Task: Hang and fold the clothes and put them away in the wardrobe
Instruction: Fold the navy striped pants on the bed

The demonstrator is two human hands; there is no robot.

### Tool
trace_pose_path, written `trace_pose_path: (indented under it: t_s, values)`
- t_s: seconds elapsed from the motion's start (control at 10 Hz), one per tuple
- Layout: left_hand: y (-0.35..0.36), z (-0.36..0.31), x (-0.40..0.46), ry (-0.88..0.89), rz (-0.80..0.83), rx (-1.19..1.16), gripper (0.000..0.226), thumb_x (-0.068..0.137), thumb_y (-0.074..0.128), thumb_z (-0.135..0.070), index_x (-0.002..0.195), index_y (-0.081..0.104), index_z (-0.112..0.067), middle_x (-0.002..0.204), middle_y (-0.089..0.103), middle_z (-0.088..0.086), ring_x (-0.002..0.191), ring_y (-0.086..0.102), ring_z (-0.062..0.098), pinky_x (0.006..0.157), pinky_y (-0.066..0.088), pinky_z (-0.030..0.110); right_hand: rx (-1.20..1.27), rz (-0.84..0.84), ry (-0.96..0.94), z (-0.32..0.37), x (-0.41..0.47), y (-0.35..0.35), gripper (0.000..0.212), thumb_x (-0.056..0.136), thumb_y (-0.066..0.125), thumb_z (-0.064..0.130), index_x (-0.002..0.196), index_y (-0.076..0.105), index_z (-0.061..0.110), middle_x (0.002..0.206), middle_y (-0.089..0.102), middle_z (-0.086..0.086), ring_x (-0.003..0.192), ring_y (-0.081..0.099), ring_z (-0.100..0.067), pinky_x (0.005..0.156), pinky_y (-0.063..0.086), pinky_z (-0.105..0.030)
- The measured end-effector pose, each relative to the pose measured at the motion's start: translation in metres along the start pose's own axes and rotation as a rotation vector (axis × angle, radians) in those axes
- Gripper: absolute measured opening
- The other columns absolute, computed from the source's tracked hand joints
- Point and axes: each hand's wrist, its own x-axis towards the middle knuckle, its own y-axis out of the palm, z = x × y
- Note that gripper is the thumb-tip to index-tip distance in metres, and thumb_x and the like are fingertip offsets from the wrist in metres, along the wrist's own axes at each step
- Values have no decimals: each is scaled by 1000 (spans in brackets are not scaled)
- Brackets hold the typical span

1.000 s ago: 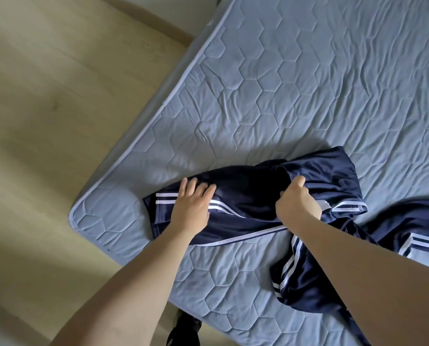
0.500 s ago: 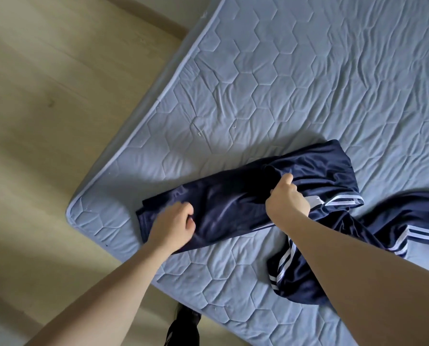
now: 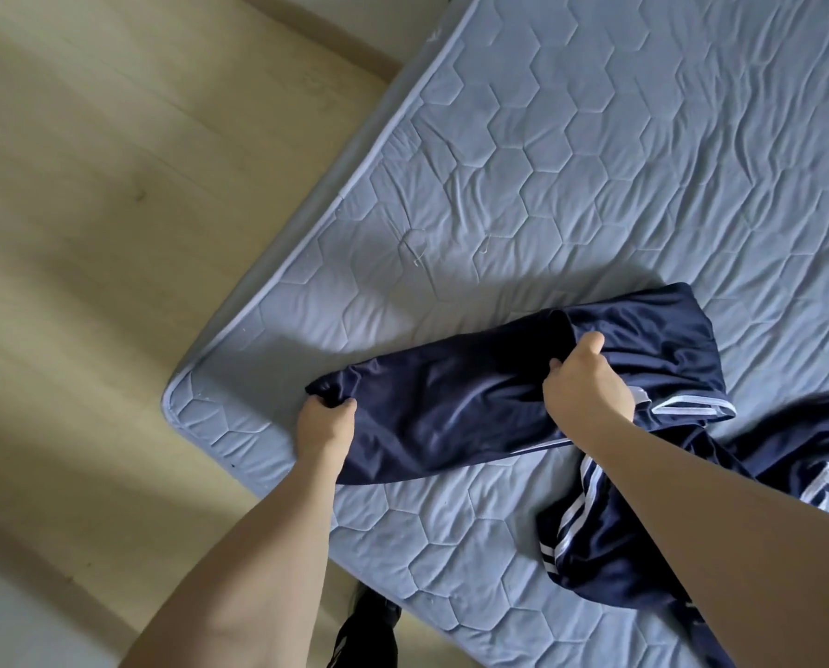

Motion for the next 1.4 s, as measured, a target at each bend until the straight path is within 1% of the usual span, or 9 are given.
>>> trace_pose_path:
  t_s: [0.1, 0.3, 0.5, 0.6, 0.7, 0.9, 1.0, 1.2, 1.4]
  values:
    - [-9, -3, -7, 2, 84, -146, 34, 80, 68, -20, 110, 60, -5, 97, 65, 9, 86, 61, 26, 72, 43, 30, 89, 13, -1, 18, -12, -12, 28, 99, 39, 26, 112, 30, 3, 109, 61, -22, 94, 61, -41, 67, 39, -37]
    - [-47, 0, 6, -187, 188, -224, 62, 68, 72, -36, 119, 45, -13, 114, 57, 9, 101, 55, 26, 83, 46, 39, 147, 98, -170, 78, -55, -16, 30, 97, 42, 30, 113, 31, 6, 111, 61, -18, 97, 61, -38, 68, 38, -33]
    - [-83, -15, 6, 29, 194, -155, 34, 79, 65, -39, 101, 54, -16, 109, 55, 4, 102, 52, 22, 83, 46, 33, 214, 478, -234, 126, -101, 29, 48, 84, 50, 50, 112, 41, 12, 115, 56, -13, 107, 54, -35, 87, 44, -39]
    - [-84, -25, 1, -84, 444, -155, 37, 94, 48, -45, 116, 53, -16, 116, 56, 5, 109, 52, 25, 87, 42, 37, 207, 609, -138, 112, -102, 60, 40, 86, 47, 47, 106, 48, 12, 105, 57, -9, 98, 56, -29, 80, 47, -35]
    - [-68, -25, 3, -115, 472, -82, 79, 70, 62, -61, 132, 44, -17, 128, 55, 3, 114, 54, 26, 94, 44, 42, 485, 535, 120, 98, -86, 75, 21, 77, 71, 31, 80, 54, 20, 71, 49, -5, 62, 50, -16, 54, 39, -19]
    - [-28, -26, 7, -146, 197, 159, 97, 67, 73, -58, 140, 33, -8, 140, 36, 14, 123, 43, 34, 98, 42, 41, 1082, 487, 884, 49, -36, 93, 24, 91, 50, 23, 112, 46, 15, 101, 51, -2, 71, 50, -16, 69, 48, -37]
    - [-17, -25, 8, -149, 221, 68, 90, 69, 78, -49, 134, 34, -7, 133, 45, 13, 118, 48, 32, 97, 43, 43, 1318, 506, 986, 49, -31, 109, 28, 90, 52, 22, 116, 56, 13, 93, 61, -8, 70, 58, -23, 55, 48, -32]
    - [-27, -23, -1, -193, 432, -400, 79, 55, 85, -27, 122, 48, -9, 109, 68, 11, 94, 69, 27, 85, 56, 44, 1447, 505, 1079, 56, -27, 132, 33, 86, 61, 34, 113, 63, 16, 107, 68, -6, 92, 66, -28, 80, 55, -44]
    - [-64, 17, 1, -93, 206, -99, 38, 83, 72, -16, 112, 48, -10, 111, 61, 8, 91, 59, 23, 70, 48, 31, 1396, 346, 1078, 70, -54, 140, 17, 92, 55, 23, 75, 52, 20, 127, 53, -2, 93, 59, -23, 94, 42, -38]
